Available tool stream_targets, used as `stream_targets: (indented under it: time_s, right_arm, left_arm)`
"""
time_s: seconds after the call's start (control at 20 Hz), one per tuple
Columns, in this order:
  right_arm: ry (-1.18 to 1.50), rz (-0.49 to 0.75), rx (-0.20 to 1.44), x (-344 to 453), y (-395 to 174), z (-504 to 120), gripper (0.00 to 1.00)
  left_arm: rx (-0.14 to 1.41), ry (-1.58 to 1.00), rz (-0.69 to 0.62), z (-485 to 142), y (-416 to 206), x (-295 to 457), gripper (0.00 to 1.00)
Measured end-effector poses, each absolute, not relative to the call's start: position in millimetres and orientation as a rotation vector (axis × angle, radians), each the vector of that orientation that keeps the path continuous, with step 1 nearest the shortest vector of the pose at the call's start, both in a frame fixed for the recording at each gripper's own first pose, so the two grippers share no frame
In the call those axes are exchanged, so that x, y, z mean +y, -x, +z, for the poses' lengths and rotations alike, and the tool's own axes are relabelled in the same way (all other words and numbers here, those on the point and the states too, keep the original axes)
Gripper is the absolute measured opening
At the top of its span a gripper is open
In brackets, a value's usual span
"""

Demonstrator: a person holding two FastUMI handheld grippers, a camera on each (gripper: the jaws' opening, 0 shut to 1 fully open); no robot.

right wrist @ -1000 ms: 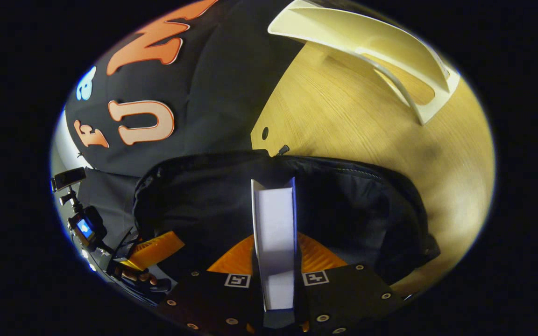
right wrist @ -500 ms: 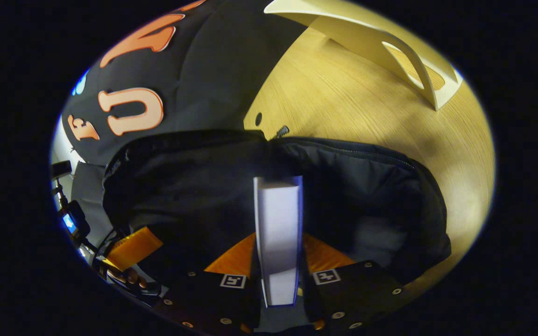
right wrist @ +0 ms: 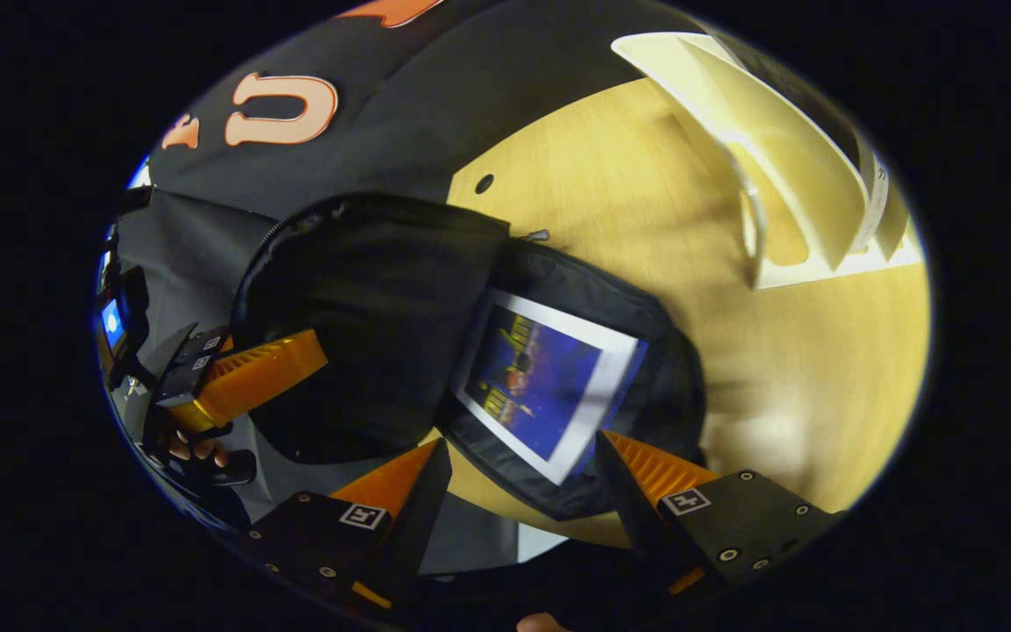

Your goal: Open the schoolbag, grab two books from the bookshelf and put them into the schoolbag.

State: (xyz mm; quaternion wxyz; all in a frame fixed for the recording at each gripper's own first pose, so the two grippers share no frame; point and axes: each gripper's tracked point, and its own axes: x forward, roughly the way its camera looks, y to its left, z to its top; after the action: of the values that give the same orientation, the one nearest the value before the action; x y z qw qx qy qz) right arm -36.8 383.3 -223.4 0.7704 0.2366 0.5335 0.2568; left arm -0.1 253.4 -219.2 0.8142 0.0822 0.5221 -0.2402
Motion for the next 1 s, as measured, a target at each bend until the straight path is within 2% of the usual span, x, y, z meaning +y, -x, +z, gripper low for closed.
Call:
stream_targets:
  time_s: [0.5, 1.0]
  right_arm:
    - [-0.255, 0.465, 1.026, 260, -9, -112, 0.98]
    - [-0.065, 0.334, 1.012, 169, -80, -61, 0.98]
  left_arm:
    - [1.127, -0.11, -0.481, -220, 2, 245, 0.05]
    - [1.143, -0.092, -0.443, -221, 2, 245, 0.05]
